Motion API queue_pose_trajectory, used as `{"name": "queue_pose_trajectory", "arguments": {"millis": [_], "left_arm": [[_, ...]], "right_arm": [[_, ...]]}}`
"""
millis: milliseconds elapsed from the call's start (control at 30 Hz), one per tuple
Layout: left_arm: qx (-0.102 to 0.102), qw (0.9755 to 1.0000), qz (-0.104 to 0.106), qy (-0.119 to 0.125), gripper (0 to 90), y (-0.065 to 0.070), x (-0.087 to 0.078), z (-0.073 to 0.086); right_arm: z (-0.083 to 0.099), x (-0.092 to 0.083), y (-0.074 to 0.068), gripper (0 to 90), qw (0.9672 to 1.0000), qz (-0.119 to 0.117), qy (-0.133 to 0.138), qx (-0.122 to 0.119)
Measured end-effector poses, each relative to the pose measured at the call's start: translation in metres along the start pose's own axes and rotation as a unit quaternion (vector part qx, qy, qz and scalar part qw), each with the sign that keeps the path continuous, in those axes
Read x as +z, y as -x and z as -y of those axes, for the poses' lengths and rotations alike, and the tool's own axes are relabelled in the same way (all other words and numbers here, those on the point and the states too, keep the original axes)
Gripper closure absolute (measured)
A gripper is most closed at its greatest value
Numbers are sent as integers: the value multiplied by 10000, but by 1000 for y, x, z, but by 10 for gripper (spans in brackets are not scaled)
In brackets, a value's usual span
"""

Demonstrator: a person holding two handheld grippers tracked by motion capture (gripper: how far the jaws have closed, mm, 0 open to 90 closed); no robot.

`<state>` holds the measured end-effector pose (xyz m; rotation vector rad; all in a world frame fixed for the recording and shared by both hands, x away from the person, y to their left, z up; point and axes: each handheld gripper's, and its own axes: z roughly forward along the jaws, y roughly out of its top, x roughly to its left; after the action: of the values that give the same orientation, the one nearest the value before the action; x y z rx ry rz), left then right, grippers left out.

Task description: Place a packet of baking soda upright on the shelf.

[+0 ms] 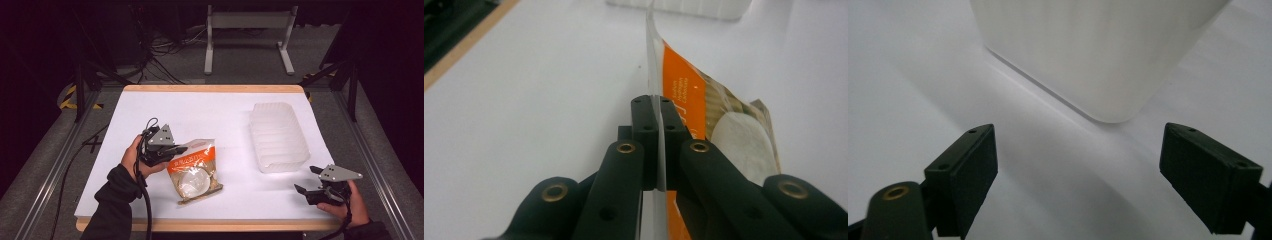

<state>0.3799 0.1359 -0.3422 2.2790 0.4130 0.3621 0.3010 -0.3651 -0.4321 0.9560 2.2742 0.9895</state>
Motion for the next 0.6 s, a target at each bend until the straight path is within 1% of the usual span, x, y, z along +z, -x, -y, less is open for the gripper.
{"name": "queue_pose_trajectory", "arguments": {"millis": [67, 100, 133, 167, 233, 267, 300, 367, 433, 467, 500, 533, 600], "left_arm": [[67, 10000, -40, 28, 899, 4, -1, -4], [95, 9999, 8, 39, 899, 6, -2, -5], [91, 9999, 15, 144, 899, 9, -5, -8], [126, 9997, 80, 181, 899, 10, -6, -9], [128, 9997, 53, 205, 899, 12, -8, -10], [197, 9994, 107, 264, 899, 17, -10, -13], [222, 9992, 86, 306, 899, 19, -11, -15], [253, 9991, 106, 322, 899, 21, -13, -17], [303, 9987, 132, 384, 899, 27, -16, -21], [375, 9985, 99, 376, 899, 31, -17, -24], [401, 9984, 52, 396, 899, 33, -16, -26], [416, 9983, 69, 407, 899, 35, -16, -27], [469, 9980, 34, 427, 899, 37, -16, -30]], "right_arm": [[0, 0, 0, 159, 10000, 1, -1, -10], [0, 0, 0, 159, 10000, -1, 1, -10], [0, 0, 0, 159, 10000, 6, -1, -2], [0, 0, 0, 159, 10000, 10, -3, 3], [0, 0, 0, 160, 10000, 17, -1, 15], [0, 0, 0, 160, 10000, 16, 1, 20], [0, 0, 0, 160, 10000, 18, 4, 21], [0, 0, 0, 160, 10000, 21, 9, 24], [0, 0, 0, 160, 10000, 28, 16, 25], [0, 0, 0, 160, 10000, 28, 25, 36], [0, -1, 0, 160, 10000, 37, 14, 42], [0, -1, 1, 160, 10000, 43, 9, 42], [0, -1, 1, 160, 10000, 46, 10, 45]]}}
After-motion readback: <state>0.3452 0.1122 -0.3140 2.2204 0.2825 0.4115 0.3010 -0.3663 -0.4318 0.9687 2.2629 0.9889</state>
